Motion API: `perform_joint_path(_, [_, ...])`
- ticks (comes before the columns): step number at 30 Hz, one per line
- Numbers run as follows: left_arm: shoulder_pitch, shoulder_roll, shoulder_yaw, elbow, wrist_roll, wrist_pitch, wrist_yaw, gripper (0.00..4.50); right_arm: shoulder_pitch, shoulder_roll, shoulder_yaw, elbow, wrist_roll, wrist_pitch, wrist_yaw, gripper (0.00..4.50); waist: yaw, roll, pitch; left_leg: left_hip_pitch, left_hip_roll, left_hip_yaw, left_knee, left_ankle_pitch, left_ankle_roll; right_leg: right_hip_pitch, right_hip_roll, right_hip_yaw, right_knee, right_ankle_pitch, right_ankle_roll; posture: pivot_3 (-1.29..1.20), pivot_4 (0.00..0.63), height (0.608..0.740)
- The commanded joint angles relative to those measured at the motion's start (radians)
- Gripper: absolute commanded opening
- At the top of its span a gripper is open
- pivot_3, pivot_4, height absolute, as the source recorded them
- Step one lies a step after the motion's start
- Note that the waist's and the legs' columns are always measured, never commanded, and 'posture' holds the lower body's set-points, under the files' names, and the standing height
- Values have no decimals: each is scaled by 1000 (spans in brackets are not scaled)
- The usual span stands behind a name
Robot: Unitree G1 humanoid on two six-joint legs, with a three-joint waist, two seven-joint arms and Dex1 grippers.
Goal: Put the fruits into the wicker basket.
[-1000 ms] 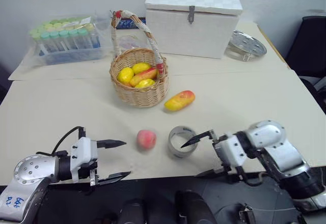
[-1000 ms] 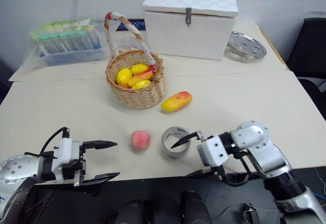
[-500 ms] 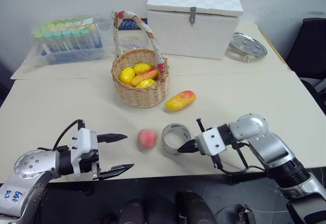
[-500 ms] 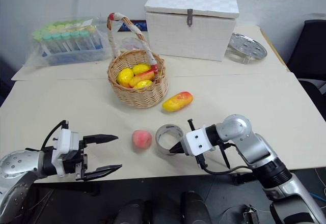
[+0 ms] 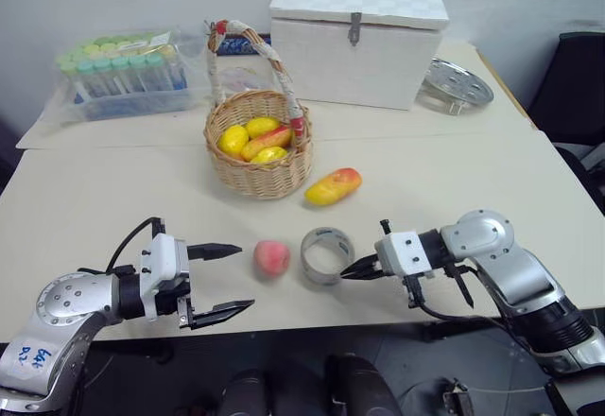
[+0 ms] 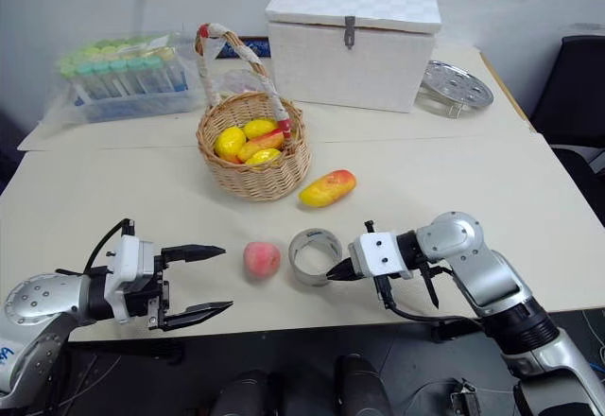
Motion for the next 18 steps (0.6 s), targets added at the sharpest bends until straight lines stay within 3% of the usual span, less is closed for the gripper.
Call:
perform_joint_path(1, [8,-7,-1,-6,7,-26,-8,4500,7,-5,-25,-69,77,91,7,213,-2,0,0,0,0,0,0,0,0,0,0,0,0,0,0,0,150,740])
perform_joint_path(3, [11,-8,-1,-3,10,-30,-9,4500,2,17,-33,-72,58,34,-17,673,0,0,0,0,0,0,0,0,0,0,0,0,0,0,0,0,150,740])
perform_joint_path(8, [25,-7,5,-1,11,-40,-16,4500,-10,31,-28,-55,30,-57,-15,2328,0,0,0,0,0,0,0,0,0,0,0,0,0,0,0,0,150,740])
perform_joint_path(16, [45,-21,4,15,23,-71,-14,4500,-94,42,68,16,-119,20,-26,2328,-1,0,0,-1,0,0,0,0,0,-1,0,0,0,0,0,0,150,740])
perform_joint_path(18, [44,-30,6,23,29,-80,-6,4500,-105,46,73,21,-132,35,-33,1943,0,0,0,-1,0,0,0,0,0,-1,0,0,0,0,0,0,150,740])
